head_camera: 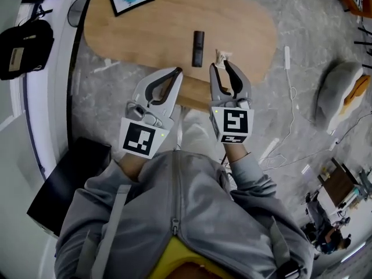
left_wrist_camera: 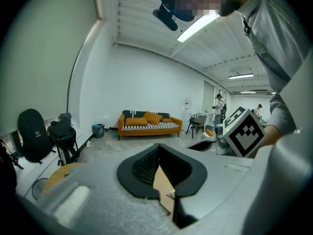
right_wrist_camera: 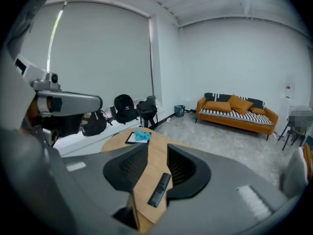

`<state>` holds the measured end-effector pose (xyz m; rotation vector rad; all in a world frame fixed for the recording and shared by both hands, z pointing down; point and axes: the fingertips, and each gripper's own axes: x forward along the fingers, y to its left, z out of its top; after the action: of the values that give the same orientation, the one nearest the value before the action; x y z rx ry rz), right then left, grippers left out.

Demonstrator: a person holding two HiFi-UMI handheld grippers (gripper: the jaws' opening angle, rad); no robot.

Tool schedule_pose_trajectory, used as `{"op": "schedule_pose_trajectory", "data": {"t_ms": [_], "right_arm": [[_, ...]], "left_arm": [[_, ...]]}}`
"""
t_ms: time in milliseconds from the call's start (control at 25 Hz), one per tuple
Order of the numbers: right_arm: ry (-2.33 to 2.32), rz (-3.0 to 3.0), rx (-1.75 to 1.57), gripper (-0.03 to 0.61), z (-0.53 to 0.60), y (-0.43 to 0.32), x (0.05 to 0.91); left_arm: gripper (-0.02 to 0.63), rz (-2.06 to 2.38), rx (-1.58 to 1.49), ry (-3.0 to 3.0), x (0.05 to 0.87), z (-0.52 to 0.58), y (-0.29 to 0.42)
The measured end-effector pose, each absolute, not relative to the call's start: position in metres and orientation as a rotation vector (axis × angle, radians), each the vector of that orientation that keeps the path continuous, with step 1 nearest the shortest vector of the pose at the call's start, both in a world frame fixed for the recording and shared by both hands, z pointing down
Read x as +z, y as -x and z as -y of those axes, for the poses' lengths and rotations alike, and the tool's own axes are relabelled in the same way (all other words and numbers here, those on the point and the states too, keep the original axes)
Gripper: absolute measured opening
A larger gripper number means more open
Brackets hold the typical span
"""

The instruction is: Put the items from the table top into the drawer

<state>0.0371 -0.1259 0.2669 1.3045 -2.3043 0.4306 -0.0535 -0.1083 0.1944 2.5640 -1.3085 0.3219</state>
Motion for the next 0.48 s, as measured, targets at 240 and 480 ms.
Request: {"op": "schedule_pose_trajectory", "data": {"t_ms": [240, 480], "right_arm": [[-1.269, 2.271, 0.43, 0.12, 0.139, -0.027, 0.324], [-1.242, 2.245, 0.464, 0.12, 0.139, -0.017, 0.372]], "left_arm": [[0.006, 1.249, 0.359, -2.528, 0.249, 0.117, 0.062], [0.006, 1.245, 0.378, -2.497, 0.3, 0.123, 0.073]]}}
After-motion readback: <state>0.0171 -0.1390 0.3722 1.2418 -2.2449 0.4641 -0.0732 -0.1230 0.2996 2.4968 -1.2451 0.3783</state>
